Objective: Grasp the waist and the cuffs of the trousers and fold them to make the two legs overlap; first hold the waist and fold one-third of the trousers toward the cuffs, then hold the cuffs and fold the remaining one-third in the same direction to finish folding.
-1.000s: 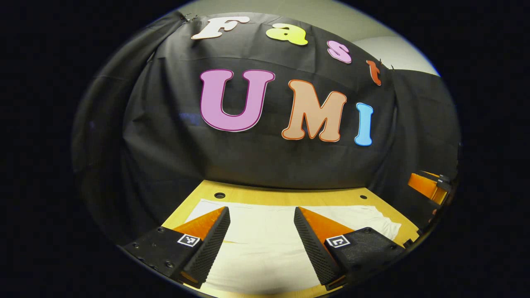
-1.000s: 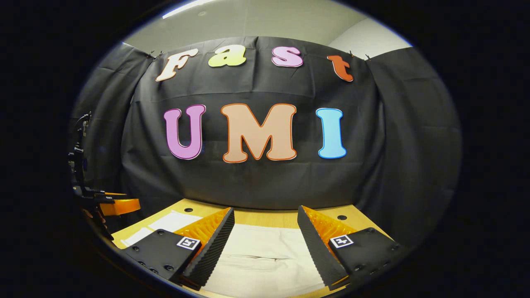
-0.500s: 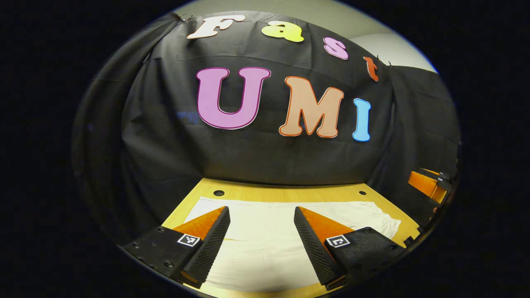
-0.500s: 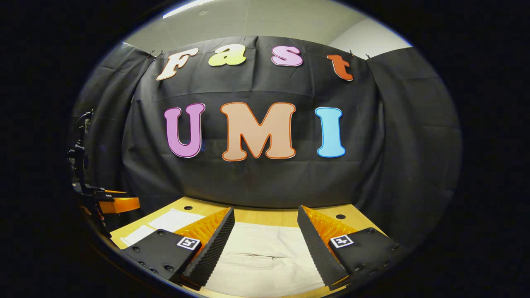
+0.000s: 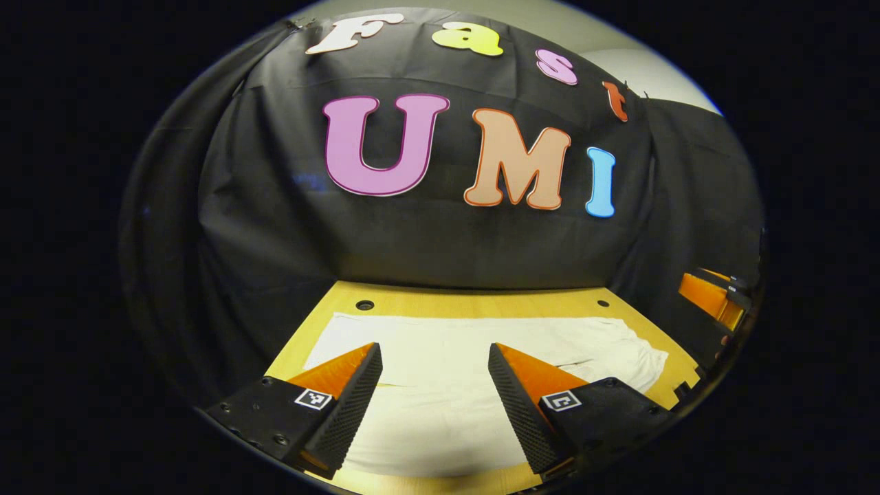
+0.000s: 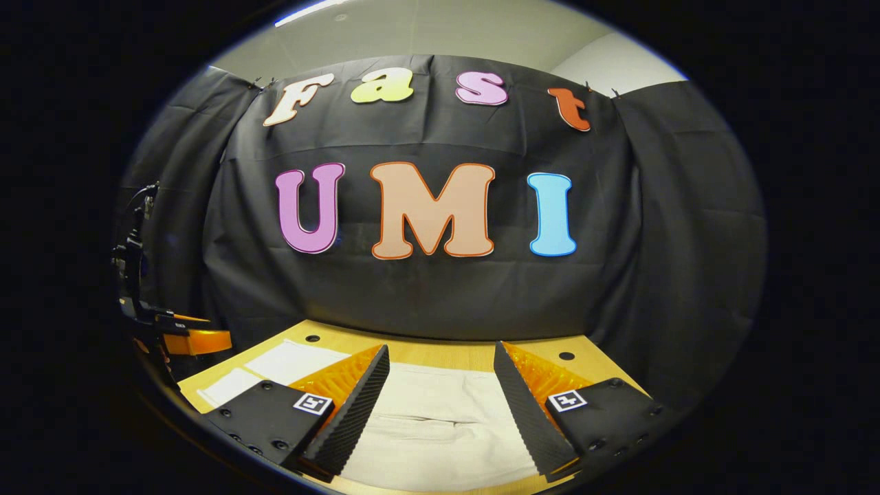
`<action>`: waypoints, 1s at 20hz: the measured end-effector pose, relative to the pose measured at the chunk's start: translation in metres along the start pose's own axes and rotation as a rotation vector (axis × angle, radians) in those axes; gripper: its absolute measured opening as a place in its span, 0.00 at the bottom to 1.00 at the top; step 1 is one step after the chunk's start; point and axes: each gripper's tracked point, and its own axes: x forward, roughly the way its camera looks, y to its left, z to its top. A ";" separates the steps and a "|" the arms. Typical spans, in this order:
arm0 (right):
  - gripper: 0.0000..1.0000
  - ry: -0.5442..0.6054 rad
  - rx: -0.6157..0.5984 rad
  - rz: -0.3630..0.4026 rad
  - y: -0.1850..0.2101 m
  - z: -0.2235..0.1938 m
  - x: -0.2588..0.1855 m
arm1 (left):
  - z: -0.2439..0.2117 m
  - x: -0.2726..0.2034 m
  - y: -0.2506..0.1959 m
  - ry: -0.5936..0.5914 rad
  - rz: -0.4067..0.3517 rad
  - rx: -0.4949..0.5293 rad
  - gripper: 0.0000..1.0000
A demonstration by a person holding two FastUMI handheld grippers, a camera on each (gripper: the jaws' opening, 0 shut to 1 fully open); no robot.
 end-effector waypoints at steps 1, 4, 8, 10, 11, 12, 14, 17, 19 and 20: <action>0.98 0.001 0.000 -0.001 -0.001 0.000 0.001 | -0.009 0.001 0.000 0.030 -0.024 0.011 0.94; 0.98 0.010 -0.014 -0.011 -0.004 -0.002 0.000 | -0.037 0.002 0.009 0.118 -0.084 0.056 0.94; 0.98 0.021 0.005 -0.033 -0.014 -0.005 -0.001 | -0.081 -0.003 0.026 0.245 -0.158 0.155 0.94; 0.98 0.036 0.019 -0.050 -0.019 -0.010 -0.003 | -0.106 -0.007 0.031 0.317 -0.207 0.204 0.95; 0.98 0.043 0.019 -0.064 -0.024 -0.012 -0.004 | -0.120 -0.010 0.034 0.359 -0.234 0.238 0.95; 0.98 0.049 0.017 -0.075 -0.028 -0.015 -0.007 | -0.136 -0.013 0.038 0.407 -0.260 0.277 0.95; 0.98 0.065 0.016 -0.095 -0.035 -0.022 -0.010 | -0.160 -0.022 0.045 0.487 -0.321 0.361 0.95; 0.98 0.093 0.010 -0.120 -0.045 -0.031 -0.017 | -0.199 -0.034 0.053 0.603 -0.412 0.487 0.92; 0.98 0.112 0.006 -0.136 -0.050 -0.037 -0.020 | -0.222 -0.044 0.057 0.679 -0.470 0.555 0.91; 0.98 0.122 0.008 -0.141 -0.052 -0.041 -0.022 | -0.231 -0.050 0.061 0.720 -0.499 0.584 0.91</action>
